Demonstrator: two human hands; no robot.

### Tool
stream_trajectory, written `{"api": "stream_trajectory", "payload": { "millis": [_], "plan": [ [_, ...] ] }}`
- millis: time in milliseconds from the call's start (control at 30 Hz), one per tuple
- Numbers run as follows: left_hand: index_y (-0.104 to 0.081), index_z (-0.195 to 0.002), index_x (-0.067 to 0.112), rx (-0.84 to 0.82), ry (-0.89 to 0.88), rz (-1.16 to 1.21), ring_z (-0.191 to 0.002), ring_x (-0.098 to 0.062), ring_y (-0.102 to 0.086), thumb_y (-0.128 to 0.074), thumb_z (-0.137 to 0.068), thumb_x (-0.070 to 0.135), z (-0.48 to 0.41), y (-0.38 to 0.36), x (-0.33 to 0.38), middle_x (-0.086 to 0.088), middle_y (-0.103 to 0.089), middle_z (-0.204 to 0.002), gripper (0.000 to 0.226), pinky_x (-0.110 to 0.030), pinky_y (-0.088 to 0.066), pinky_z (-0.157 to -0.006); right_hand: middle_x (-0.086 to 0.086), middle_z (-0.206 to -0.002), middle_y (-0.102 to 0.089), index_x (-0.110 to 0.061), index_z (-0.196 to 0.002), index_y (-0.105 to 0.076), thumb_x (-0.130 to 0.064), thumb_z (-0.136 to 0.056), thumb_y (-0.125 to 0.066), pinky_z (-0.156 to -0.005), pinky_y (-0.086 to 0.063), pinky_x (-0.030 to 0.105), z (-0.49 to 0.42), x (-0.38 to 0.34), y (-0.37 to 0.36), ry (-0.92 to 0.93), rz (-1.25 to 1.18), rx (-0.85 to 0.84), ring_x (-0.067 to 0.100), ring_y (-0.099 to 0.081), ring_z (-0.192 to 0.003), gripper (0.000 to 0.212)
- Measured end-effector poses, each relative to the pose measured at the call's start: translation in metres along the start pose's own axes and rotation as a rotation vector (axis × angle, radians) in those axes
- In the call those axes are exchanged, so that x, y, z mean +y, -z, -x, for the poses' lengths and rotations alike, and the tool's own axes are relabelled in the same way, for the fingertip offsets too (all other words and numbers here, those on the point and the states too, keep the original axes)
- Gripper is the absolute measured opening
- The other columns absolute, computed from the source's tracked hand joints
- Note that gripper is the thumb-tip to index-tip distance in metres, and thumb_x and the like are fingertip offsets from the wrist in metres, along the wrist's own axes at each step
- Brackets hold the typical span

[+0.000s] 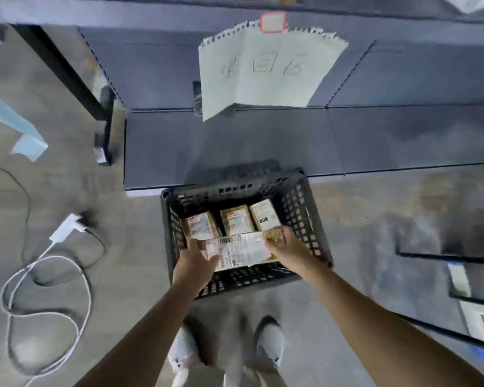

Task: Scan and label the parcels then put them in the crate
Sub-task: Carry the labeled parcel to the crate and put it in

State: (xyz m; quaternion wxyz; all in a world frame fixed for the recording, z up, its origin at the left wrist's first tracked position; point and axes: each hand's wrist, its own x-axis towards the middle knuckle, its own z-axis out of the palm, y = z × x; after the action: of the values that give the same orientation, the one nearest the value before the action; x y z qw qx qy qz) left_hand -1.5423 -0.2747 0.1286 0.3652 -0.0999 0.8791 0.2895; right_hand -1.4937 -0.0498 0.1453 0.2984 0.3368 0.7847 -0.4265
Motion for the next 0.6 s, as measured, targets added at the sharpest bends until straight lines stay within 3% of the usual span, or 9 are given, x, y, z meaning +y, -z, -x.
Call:
{"api": "stream_trajectory", "payload": {
  "millis": [167, 233, 300, 367, 467, 600],
  "plan": [
    [-0.014, -0.153, 0.014, -0.034, 0.089, -0.082, -0.107, -0.034, -0.06, -0.053, -0.096, 0.029, -0.058, -0.051, -0.054, -0.016, -0.054, -0.133, 0.071, -0.036, -0.052, -0.079, -0.001, -0.129, -0.056, -0.025, -0.141, -0.034, -0.048, -0.092, -0.056, -0.093, -0.047, 0.038, -0.075, 0.036, -0.061, -0.004, 0.103, -0.103, 0.023, -0.057, -0.115, 0.058],
    [-0.014, -0.151, 0.01, -0.095, 0.127, -0.097, -0.111, -0.035, -0.059, -0.051, -0.095, 0.027, -0.08, -0.064, -0.07, -0.017, -0.053, -0.134, 0.07, -0.039, -0.052, -0.085, 0.001, -0.136, -0.055, -0.024, -0.143, -0.031, -0.048, -0.093, -0.055, -0.092, -0.05, 0.039, -0.102, 0.048, -0.084, 0.007, 0.155, -0.141, 0.023, -0.059, -0.113, 0.06],
    [-0.024, -0.146, 0.007, -0.132, 0.147, -0.061, -0.109, -0.034, -0.059, -0.052, -0.091, 0.024, -0.1, -0.078, -0.081, -0.017, -0.057, -0.127, 0.063, -0.043, -0.053, -0.088, 0.006, -0.133, -0.057, -0.019, -0.144, -0.033, -0.044, -0.097, -0.052, -0.078, -0.05, 0.033, -0.123, 0.06, -0.106, 0.014, 0.234, -0.184, 0.021, -0.06, -0.103, 0.056],
    [-0.035, -0.139, 0.009, -0.149, 0.163, -0.035, -0.096, -0.029, -0.062, -0.052, -0.085, 0.026, -0.121, -0.093, -0.094, -0.012, -0.062, -0.112, 0.06, -0.043, -0.055, -0.08, 0.01, -0.13, -0.059, -0.014, -0.14, -0.039, -0.04, -0.099, -0.052, -0.08, -0.051, 0.034, -0.141, 0.07, -0.122, 0.007, 0.306, -0.182, 0.025, -0.061, -0.106, 0.051],
    [-0.035, -0.134, 0.006, -0.206, 0.171, -0.023, -0.08, -0.02, -0.061, -0.051, -0.084, 0.019, -0.137, -0.108, -0.106, -0.007, -0.061, -0.095, 0.055, -0.03, -0.051, -0.059, 0.013, -0.129, -0.059, -0.01, -0.137, -0.042, -0.035, -0.1, -0.05, -0.078, -0.045, 0.03, -0.161, 0.082, -0.134, -0.01, 0.36, -0.165, 0.029, -0.06, -0.11, 0.046],
    [-0.018, -0.151, 0.013, -0.262, 0.214, -0.028, -0.077, -0.02, -0.062, -0.051, -0.094, 0.019, -0.14, -0.113, -0.117, -0.015, -0.061, -0.116, 0.067, -0.029, -0.048, -0.056, 0.008, -0.136, -0.058, -0.012, -0.146, -0.037, -0.039, -0.1, -0.051, -0.081, -0.046, 0.029, -0.17, 0.087, -0.14, 0.004, 0.414, -0.176, 0.025, -0.06, -0.113, 0.055]
  ]
}}
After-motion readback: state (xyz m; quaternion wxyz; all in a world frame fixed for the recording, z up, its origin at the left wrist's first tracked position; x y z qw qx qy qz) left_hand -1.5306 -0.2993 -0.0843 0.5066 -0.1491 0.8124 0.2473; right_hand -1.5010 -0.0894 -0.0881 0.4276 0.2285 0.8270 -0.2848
